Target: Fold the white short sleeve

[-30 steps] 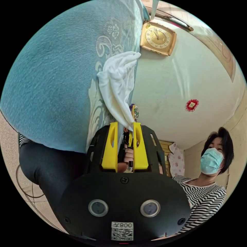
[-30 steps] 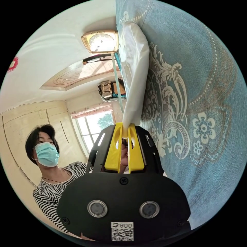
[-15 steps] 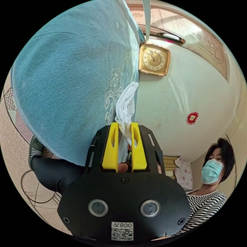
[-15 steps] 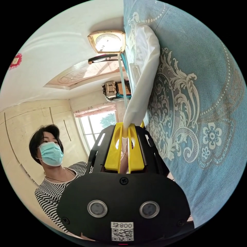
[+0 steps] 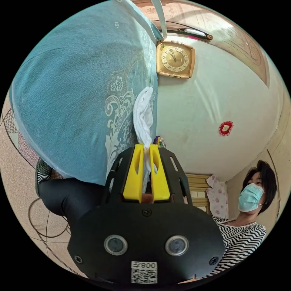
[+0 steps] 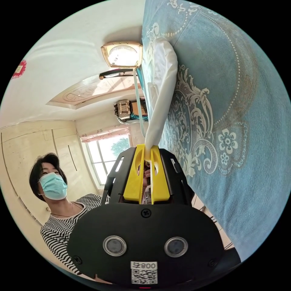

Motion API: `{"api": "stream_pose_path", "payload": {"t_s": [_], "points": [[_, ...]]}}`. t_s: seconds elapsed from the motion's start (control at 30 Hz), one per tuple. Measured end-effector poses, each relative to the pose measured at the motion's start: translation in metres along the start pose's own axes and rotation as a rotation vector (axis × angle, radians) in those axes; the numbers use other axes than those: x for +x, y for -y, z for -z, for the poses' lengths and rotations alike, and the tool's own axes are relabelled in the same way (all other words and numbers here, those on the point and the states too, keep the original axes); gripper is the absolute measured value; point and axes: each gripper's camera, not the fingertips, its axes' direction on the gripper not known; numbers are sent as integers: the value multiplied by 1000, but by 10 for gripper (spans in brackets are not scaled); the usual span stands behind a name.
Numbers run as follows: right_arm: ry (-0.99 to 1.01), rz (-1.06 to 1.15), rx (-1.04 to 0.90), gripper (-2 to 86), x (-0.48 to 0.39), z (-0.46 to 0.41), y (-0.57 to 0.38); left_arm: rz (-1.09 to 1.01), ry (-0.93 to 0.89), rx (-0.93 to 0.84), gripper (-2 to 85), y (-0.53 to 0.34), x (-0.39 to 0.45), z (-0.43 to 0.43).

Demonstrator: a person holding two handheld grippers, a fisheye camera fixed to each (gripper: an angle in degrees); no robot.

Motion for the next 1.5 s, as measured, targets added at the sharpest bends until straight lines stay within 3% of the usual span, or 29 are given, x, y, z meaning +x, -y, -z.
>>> {"api": "stream_pose_path", "payload": {"t_s": [0.7, 1.5], "points": [[45, 212, 107, 15, -94, 10, -280, -354, -85, -301, 31, -133, 15, -113], [42, 362, 397, 13, -200, 1, -604, -466, -188, -575, 26, -191, -124, -268]]}}
